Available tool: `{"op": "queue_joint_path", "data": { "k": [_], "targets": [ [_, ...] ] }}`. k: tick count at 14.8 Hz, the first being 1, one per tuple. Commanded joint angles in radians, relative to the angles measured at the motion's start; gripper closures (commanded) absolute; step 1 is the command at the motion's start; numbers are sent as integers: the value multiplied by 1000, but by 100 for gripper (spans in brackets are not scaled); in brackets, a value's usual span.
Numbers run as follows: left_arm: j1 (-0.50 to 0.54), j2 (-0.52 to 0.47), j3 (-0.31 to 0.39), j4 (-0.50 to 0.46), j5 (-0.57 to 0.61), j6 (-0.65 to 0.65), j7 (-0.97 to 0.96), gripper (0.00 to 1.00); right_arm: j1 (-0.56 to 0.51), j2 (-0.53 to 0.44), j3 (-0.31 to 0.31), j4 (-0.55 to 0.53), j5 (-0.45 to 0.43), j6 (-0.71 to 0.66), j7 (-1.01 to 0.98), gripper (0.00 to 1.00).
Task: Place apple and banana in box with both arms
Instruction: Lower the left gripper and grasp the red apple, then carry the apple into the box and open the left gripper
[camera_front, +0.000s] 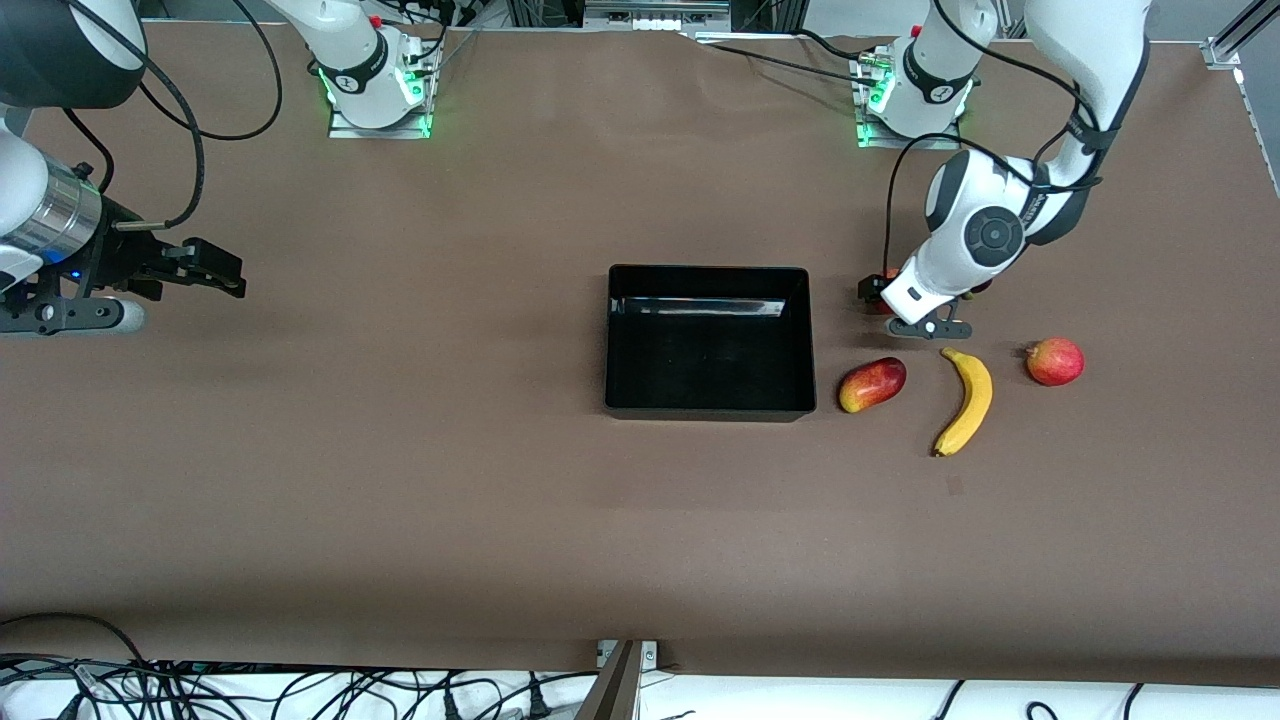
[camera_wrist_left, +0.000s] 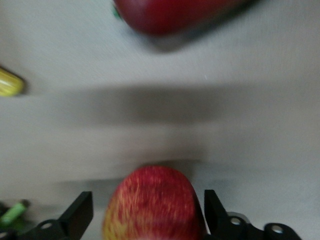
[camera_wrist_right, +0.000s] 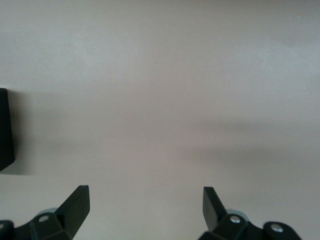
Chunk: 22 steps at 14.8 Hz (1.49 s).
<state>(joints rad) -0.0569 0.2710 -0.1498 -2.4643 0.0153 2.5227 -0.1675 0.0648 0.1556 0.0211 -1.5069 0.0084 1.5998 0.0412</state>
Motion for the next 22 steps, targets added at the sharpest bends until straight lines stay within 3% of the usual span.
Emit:
{"op": "queue_joint_path", "data": {
  "k": [1,2,3,4,7,9,11,16,22],
  "targets": [
    [3,-6,-22,-10,-6,13,-6,47,4,-11,3,-16,-16,9,-4,0],
    [3,-10,-22,-9,-6,7,-1,66,3,-11,3,-16,-16,9,-3,0],
    [3,-21,-22,-7,-6,1,5,78,1,-11,2,-16,-15,11,-6,0],
    [3,-42,-22,-2,-6,-11,8,82,4,-11,3,-15,-18,11,-1,0],
    [3,-114,-24,121,-6,-225,6,83,4,-10,5,-13,-18,35,-1,0],
    [0,-102,-39,307,-12,-471,6,82,4,-10,5,-13,-21,37,-1,0],
    [0,-56,-100,462,-21,-579,-33,82,4,-10,5,-13,-22,37,-1,0],
    [-5,131,-244,633,-20,-569,-409,81,4,-10,5,-13,-24,63,-3,0],
    [-112,252,-247,620,-5,-383,-682,81,3,-10,3,-13,-22,65,-1,0]
  ]
}}
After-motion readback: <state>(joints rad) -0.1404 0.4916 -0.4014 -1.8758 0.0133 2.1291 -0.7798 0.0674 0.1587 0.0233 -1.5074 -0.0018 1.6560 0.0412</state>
